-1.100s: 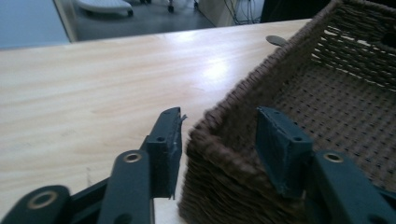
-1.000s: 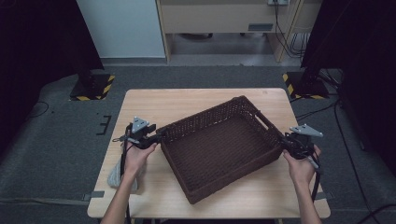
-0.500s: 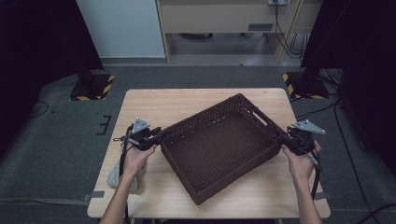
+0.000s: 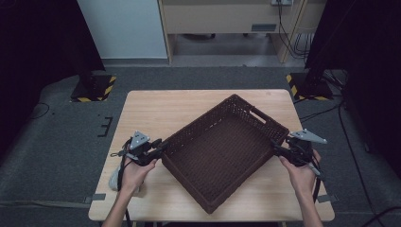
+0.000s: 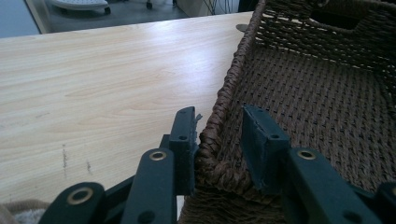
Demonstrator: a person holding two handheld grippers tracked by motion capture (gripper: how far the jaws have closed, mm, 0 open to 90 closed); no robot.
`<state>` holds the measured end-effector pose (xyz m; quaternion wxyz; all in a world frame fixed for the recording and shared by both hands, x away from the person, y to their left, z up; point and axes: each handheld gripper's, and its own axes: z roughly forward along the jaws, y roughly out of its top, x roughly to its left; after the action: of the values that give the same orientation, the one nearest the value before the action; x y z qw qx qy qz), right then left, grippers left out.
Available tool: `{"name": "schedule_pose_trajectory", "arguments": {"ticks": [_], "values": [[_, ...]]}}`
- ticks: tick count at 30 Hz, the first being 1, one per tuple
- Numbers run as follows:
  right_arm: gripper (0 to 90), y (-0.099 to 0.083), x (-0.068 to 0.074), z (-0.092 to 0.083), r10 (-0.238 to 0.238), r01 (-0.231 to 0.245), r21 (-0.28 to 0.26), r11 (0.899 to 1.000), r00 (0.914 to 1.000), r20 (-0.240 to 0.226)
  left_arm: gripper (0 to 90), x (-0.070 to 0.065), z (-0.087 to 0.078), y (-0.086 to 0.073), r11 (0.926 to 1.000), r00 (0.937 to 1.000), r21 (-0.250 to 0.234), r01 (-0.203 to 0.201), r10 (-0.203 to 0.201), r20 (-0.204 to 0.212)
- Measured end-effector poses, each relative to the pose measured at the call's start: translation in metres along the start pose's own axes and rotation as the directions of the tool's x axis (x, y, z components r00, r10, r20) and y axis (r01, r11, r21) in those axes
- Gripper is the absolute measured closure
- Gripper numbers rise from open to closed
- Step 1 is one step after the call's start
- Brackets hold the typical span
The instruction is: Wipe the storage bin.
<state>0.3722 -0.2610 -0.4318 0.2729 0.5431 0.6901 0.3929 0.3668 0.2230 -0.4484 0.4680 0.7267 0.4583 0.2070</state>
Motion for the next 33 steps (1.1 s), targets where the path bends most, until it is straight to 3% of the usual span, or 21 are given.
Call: {"name": "schedule_pose_trajectory", "arguments": {"ticks": [3, 10, 15, 21, 24, 26, 27, 28, 33], "values": [[41.0, -0.002, 0.006, 0.006, 0.003, -0.003, 0.021, 1.000, 0.9999, -0.013, 64.9, -0.003, -0.002, -0.002, 1.0000, 1.0000, -0.006, 0.001, -0.001, -0.008], [45.8, 0.003, 0.009, 0.020, -0.017, 0.016, 0.013, 1.000, 0.9988, 0.047, 64.4, -0.016, -0.012, -0.010, 0.9999, 1.0000, -0.011, -0.001, 0.001, 0.002], [46.7, 0.009, 0.010, 0.033, -0.036, 0.036, 0.004, 0.999, 0.9958, 0.085, 64.0, -0.021, -0.019, -0.010, 1.0000, 0.9992, 0.005, -0.005, 0.005, 0.040], [39.7, 0.008, 0.013, 0.025, -0.022, 0.023, -0.024, 0.999, 0.9981, 0.057, 61.9, -0.015, -0.008, -0.002, 0.9997, 0.9990, -0.009, -0.023, 0.024, 0.038], [38.3, 0.003, 0.016, 0.020, -0.003, 0.004, -0.010, 1.000, 0.9996, 0.029, 63.6, -0.014, 0.001, -0.001, 0.9995, 0.9990, 0.007, -0.031, 0.031, 0.032], [39.9, -0.002, 0.018, 0.020, 0.000, 0.000, 0.000, 1.000, 0.9999, 0.010, 67.0, -0.016, 0.006, -0.004, 0.9992, 0.9988, 0.027, -0.029, 0.028, 0.041], [40.6, -0.003, 0.019, 0.020, 0.005, -0.005, -0.006, 1.000, 1.0000, 0.008, 69.5, -0.019, 0.008, -0.008, 0.9984, 0.9977, 0.036, -0.043, 0.042, 0.053], [41.5, -0.003, 0.018, 0.021, 0.019, -0.019, -0.007, 1.000, 0.9998, -0.002, 69.1, -0.022, 0.008, -0.010, 0.9976, 0.9973, 0.025, -0.064, 0.063, 0.038], [46.0, 0.001, 0.016, 0.029, 0.006, -0.006, -0.009, 1.000, 0.9998, 0.019, 70.7, -0.030, 0.001, -0.012, 0.9968, 0.9960, 0.043, -0.067, 0.065, 0.061]]}}
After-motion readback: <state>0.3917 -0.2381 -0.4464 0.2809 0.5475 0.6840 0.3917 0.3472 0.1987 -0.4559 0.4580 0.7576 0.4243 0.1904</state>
